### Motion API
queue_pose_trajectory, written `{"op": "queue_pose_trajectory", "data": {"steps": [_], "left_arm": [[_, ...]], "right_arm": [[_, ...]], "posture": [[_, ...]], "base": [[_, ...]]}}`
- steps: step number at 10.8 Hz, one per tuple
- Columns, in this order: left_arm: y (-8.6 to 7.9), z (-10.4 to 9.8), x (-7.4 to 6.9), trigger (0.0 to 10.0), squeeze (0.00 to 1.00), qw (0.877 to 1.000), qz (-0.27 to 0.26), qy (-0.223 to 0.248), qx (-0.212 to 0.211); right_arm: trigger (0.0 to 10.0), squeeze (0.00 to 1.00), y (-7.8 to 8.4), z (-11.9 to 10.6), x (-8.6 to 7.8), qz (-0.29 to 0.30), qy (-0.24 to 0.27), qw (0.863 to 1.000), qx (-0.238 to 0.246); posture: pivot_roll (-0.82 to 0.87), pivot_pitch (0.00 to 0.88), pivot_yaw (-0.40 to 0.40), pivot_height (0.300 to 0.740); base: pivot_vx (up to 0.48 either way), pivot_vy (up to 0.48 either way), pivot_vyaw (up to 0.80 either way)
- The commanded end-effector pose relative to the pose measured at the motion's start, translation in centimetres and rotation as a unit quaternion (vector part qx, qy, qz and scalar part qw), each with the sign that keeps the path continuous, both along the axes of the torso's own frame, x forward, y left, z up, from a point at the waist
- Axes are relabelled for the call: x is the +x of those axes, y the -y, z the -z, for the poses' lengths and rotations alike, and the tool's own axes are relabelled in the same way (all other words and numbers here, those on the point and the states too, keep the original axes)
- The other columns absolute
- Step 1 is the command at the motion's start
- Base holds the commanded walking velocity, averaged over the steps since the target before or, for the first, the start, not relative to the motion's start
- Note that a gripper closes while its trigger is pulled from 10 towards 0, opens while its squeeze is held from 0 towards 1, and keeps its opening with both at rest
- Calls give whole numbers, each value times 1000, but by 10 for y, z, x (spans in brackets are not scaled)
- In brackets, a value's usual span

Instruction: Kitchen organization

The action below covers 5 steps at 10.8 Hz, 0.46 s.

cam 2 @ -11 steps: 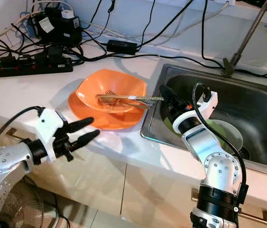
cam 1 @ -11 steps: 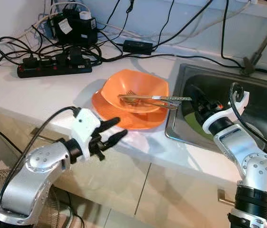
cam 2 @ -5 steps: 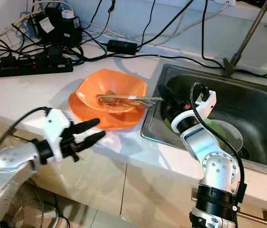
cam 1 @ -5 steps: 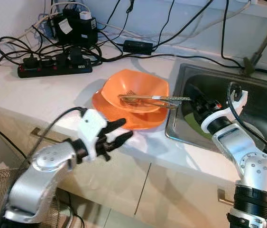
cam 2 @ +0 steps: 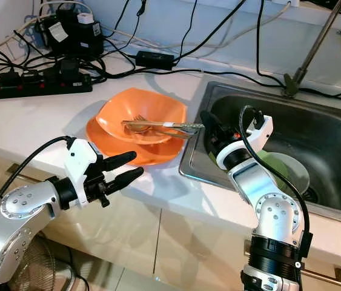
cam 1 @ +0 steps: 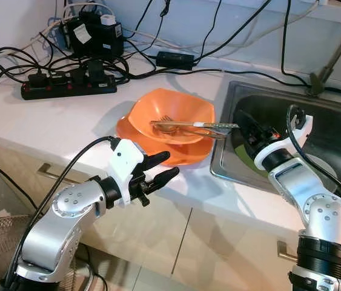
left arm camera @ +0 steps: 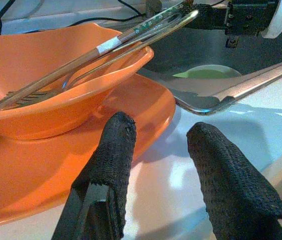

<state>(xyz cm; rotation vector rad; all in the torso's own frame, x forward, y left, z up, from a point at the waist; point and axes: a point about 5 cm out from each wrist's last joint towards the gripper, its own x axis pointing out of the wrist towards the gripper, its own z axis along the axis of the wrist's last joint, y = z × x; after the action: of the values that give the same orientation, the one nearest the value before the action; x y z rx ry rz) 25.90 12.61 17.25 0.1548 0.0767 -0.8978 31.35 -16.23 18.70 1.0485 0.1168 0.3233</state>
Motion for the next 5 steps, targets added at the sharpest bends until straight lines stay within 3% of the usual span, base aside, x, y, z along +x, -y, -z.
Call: {"op": "queue_pose_trajectory", "data": {"steps": [1,5], "left_arm": [[5,-1,0,10000,0,1000,17,1,-1],[7,1,1,10000,0,1000,19,1,-3]], "right_arm": [[0,0,0,-4,2,5,8,1000,0],[0,0,-2,-3,4,2,10,1000,5]], "posture": [[210,20,-57,740],[212,6,-58,740]], "base": [[0,0,0],[0,0,0]]}}
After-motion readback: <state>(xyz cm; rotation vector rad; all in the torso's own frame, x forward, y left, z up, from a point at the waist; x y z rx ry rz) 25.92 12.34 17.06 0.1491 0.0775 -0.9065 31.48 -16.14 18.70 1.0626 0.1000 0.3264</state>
